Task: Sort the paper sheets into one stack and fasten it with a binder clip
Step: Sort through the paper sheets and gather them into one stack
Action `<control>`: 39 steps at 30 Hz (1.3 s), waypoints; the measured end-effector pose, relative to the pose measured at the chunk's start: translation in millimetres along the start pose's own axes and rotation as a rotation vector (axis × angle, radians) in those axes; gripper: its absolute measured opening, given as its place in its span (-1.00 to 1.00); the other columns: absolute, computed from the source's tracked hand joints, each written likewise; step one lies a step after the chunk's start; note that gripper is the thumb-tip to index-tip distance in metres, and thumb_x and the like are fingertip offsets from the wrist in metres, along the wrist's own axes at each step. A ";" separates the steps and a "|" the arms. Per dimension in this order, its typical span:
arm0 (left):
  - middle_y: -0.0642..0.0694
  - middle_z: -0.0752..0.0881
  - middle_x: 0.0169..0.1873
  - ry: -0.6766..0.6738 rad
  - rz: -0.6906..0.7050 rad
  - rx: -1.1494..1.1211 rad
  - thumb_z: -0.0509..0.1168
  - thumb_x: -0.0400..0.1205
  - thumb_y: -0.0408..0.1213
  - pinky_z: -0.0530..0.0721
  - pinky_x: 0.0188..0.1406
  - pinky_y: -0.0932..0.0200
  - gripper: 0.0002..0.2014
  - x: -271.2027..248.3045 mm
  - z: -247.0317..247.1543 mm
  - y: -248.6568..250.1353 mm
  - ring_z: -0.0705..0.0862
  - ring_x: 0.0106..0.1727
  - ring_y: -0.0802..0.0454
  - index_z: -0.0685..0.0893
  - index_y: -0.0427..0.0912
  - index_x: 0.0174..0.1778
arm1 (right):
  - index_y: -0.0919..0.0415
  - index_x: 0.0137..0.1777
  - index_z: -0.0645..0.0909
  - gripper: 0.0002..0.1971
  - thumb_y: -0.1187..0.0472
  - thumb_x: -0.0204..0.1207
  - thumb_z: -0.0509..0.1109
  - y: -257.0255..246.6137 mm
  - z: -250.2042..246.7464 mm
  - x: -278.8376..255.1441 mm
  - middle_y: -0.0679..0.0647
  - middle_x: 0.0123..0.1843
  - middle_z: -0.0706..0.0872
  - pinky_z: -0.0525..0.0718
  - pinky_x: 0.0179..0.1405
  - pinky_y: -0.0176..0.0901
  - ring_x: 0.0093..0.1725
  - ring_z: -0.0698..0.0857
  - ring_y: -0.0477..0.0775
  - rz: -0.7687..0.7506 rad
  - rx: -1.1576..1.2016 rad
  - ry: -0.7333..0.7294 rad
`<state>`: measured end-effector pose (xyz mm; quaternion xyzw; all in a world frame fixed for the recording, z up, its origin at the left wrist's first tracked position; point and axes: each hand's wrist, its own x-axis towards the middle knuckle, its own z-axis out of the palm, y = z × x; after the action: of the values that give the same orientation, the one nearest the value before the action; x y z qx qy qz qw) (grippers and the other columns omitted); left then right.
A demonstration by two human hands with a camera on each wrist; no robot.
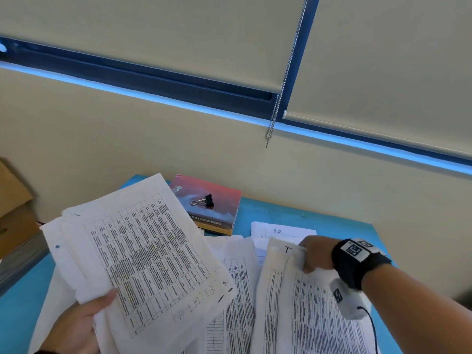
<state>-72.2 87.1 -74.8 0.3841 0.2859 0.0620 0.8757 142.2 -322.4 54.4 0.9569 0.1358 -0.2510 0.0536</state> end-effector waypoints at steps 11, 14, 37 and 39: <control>-0.31 0.73 0.26 -0.083 0.081 0.065 0.24 0.58 -0.55 0.48 0.35 -0.48 -0.53 -24.0 43.3 8.8 0.67 0.30 -0.39 0.61 -0.20 0.42 | 0.12 -0.29 0.61 -0.93 0.19 0.38 0.43 -9.0 -111.2 -121.2 0.07 -0.27 0.78 0.65 -0.16 -0.05 -0.26 0.67 0.10 -0.109 0.055 0.294; -0.26 0.78 0.20 -0.123 0.197 0.150 0.24 0.59 -0.58 0.52 0.37 -0.35 -0.58 -37.7 72.4 21.2 0.71 0.24 -0.31 0.63 -0.25 0.37 | 0.07 -0.19 0.67 -0.97 0.19 0.44 0.46 -21.1 -139.0 -161.1 -0.02 -0.21 0.79 0.61 -0.14 -0.11 -0.13 0.74 0.07 -0.136 0.065 0.370; -0.17 0.85 0.03 -0.469 0.360 0.614 0.09 0.72 0.03 0.67 0.17 -0.02 -0.56 -126.1 182.7 54.3 0.79 0.14 -0.10 0.78 -0.17 0.17 | -0.06 -0.03 0.55 -0.95 0.14 0.62 0.29 -115.7 -154.4 -199.0 0.04 0.00 0.70 0.65 -0.03 0.03 0.00 0.66 0.14 -0.432 -0.091 0.715; -0.19 0.81 0.17 -0.479 0.307 0.501 0.17 0.57 0.21 0.63 0.32 -0.13 -0.41 -122.9 175.1 53.7 0.76 0.24 -0.11 0.72 -0.16 0.29 | -0.08 -0.08 0.49 -0.91 0.14 0.63 0.27 -117.1 -150.8 -197.3 0.03 -0.01 0.69 0.64 -0.07 -0.01 -0.01 0.66 0.14 -0.412 -0.071 0.704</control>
<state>-72.1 -27.4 113.8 0.6282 0.0182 0.0292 0.7773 13.7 -230.6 279.0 0.9348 0.3431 0.0910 -0.0147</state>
